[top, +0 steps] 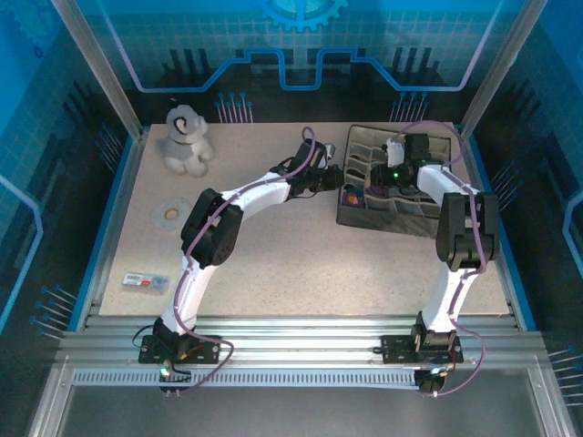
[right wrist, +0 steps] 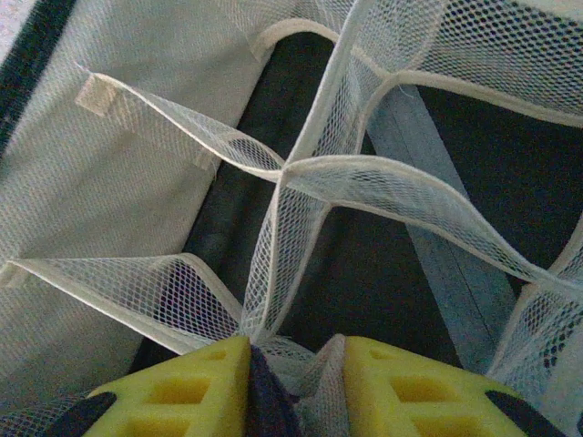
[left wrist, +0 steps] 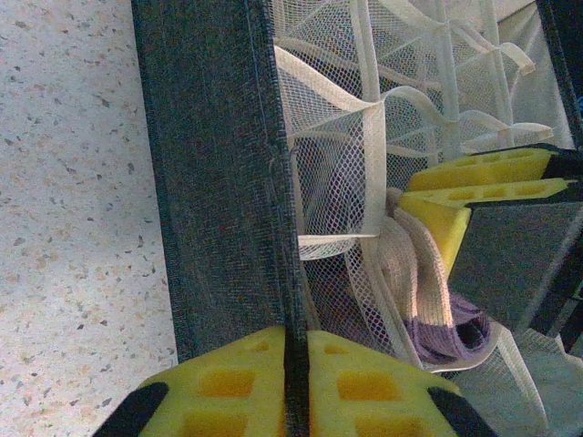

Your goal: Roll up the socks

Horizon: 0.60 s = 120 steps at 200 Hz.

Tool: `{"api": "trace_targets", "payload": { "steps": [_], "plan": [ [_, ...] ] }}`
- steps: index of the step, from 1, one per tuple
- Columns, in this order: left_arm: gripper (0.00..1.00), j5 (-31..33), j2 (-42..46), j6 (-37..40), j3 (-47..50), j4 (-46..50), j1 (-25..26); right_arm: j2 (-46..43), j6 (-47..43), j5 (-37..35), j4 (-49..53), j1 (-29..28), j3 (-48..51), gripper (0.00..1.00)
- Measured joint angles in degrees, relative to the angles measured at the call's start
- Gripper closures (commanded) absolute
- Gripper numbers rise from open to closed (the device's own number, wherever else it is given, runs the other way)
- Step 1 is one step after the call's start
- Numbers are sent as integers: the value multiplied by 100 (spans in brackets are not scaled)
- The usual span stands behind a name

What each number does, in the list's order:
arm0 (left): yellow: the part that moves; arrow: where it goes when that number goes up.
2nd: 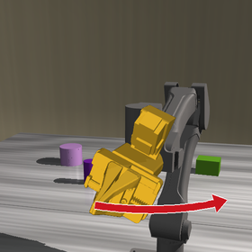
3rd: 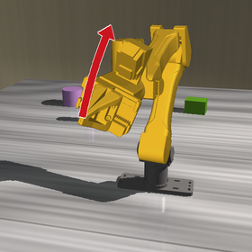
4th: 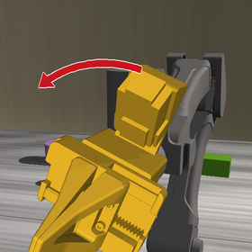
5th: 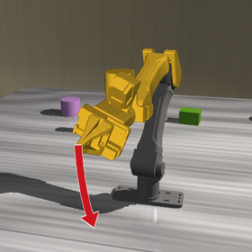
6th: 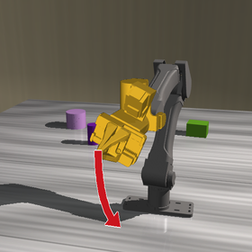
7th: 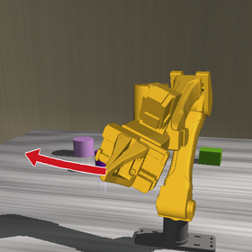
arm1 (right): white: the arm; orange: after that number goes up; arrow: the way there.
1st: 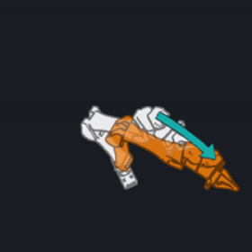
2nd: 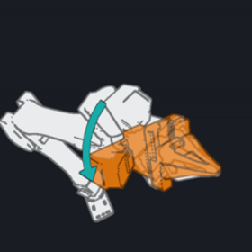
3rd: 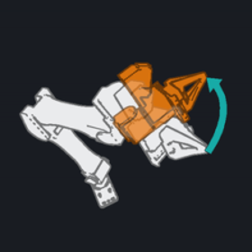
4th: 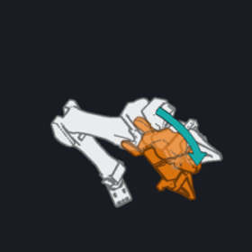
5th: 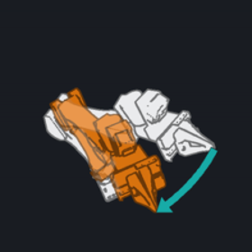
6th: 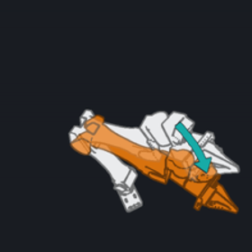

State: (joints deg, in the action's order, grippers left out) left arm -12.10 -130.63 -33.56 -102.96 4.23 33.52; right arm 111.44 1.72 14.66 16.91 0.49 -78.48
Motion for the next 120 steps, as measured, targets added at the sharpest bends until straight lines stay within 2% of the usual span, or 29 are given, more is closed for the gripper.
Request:
{"api": "trace_targets", "payload": {
  "steps": [22,44,91,120],
  "plan": [
    [75,-46,0,74,-2,20,-4,-107,-42,-109,66,-11,24,61],
    [64,-85,0,184,-7,111,-26,-402,-109,-262,251,-11,48,51],
    [54,-201,166,568,-57,538,-133,-1300,-284,-529,437,-7,-26,44],
    [43,-221,597,901,-26,787,-229,-2076,-323,-566,339,66,256,40]
  ]
}}
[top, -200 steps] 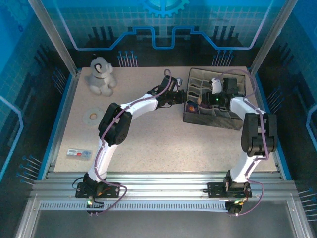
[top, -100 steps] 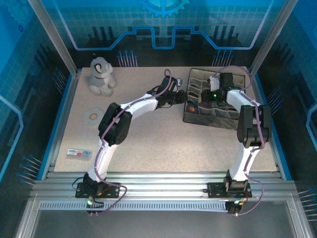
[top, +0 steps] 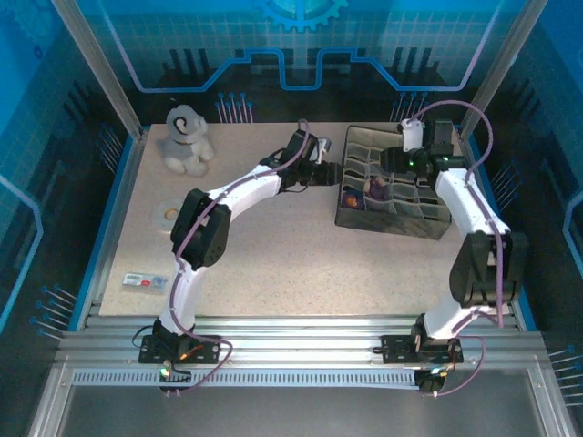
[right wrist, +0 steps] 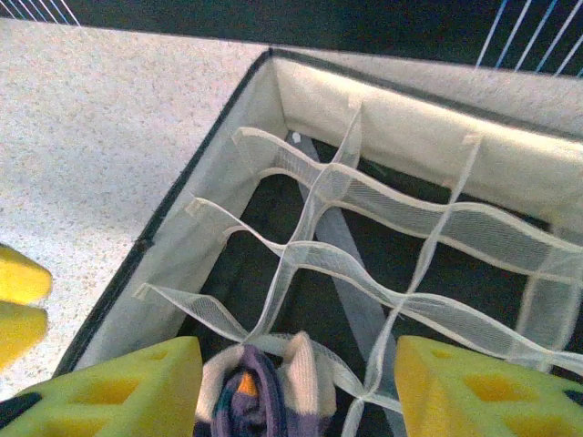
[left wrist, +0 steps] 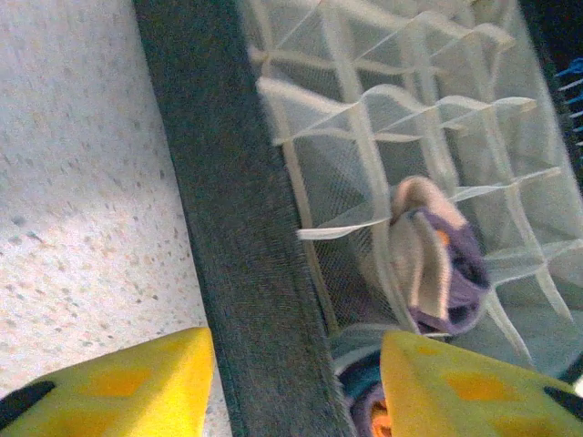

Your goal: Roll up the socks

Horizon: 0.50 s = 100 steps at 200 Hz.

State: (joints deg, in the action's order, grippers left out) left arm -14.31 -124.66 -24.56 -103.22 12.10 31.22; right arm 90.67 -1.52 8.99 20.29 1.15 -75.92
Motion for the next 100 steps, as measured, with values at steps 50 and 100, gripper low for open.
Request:
{"api": "trace_targets", "payload": {
  "steps": [50,100],
  "plan": [
    [1,7,1502,575,907,7,-267,-1714,157,-160,-470,382,1631,21],
    [1,516,2916,1158,2535,138,-658,-3283,192,-702,-905,619,3296,5]
  ]
}}
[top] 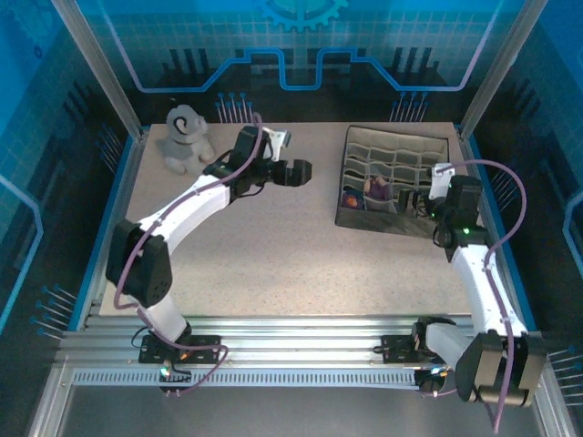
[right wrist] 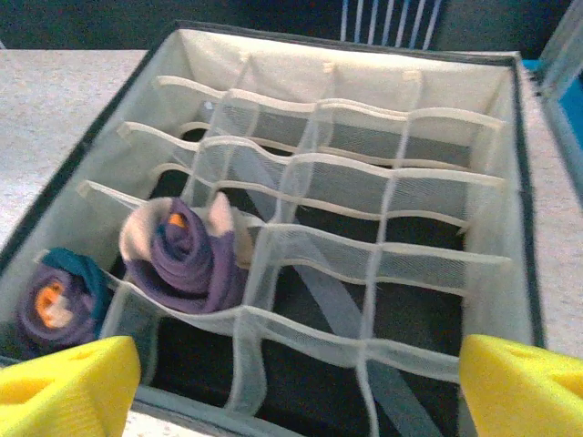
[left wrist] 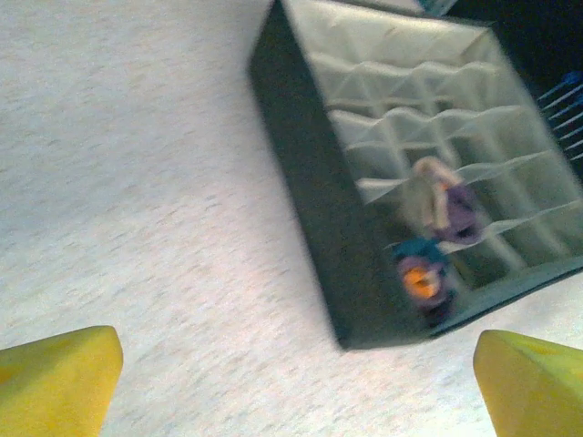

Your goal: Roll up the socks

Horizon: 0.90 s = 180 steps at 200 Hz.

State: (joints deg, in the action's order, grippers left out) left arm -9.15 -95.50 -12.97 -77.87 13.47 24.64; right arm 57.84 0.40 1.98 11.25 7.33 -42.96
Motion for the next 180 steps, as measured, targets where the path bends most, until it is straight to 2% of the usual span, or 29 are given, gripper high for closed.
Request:
{"api": "trace_targets", "payload": {
  "steps": [14,30,58,77,129,180],
  "plan": [
    [0,345,474,238,616,9,-96,-284,0,-160,-179,26,304,0],
    [1,791,1115,590,1423,-98,-168,-540,24,-343,-546,31,708,0],
    [1,1550,2192,1198,2848,-719,-249,-750,81,-525,-1650,35,1679,0],
    [1,1895,2616,1438,3560,-1110,-442,-726,142,-533,-2387,35,2280,0],
    [0,2330,2774,1805,4555,-1989,-868,-393,236,-634,-3539,37,2610,0],
    [0,2245,2428,1786,5193,-3204,-1285,872,243,-140,-4524,28,2522,0]
  ]
}}
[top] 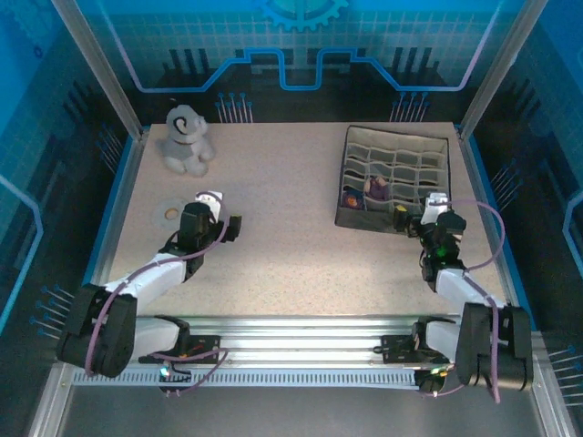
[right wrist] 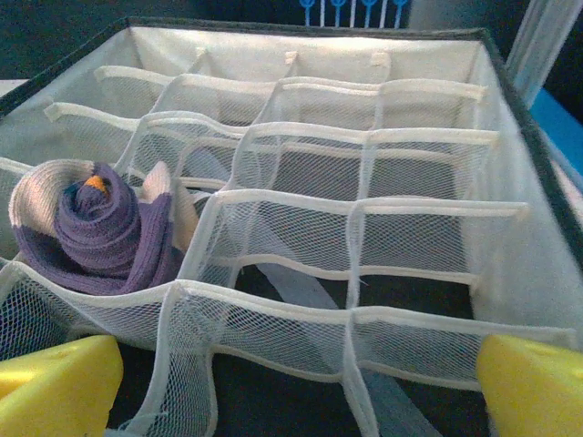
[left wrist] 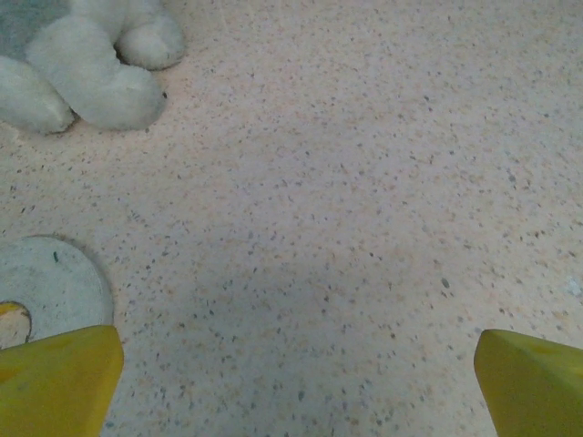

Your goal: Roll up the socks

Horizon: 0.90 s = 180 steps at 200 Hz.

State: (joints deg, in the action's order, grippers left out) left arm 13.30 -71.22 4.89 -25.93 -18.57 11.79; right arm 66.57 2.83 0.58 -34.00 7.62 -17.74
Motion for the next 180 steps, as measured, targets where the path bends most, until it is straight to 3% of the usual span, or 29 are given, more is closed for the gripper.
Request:
{"api": "trace_targets", "payload": {
  "steps": [45,83,180],
  "plan": [
    [1,-275,-664,-22,131,-1045,-179,640,-63,153,-1163,-17,-46,0],
    [1,-411,-990,24,-28,-1178,-223,807,-63,74,-1862,-17,-46,0],
    [1,-704,-1250,140,-94,-1694,-614,85,-79,33,-846,-116,-74,0]
  ]
}}
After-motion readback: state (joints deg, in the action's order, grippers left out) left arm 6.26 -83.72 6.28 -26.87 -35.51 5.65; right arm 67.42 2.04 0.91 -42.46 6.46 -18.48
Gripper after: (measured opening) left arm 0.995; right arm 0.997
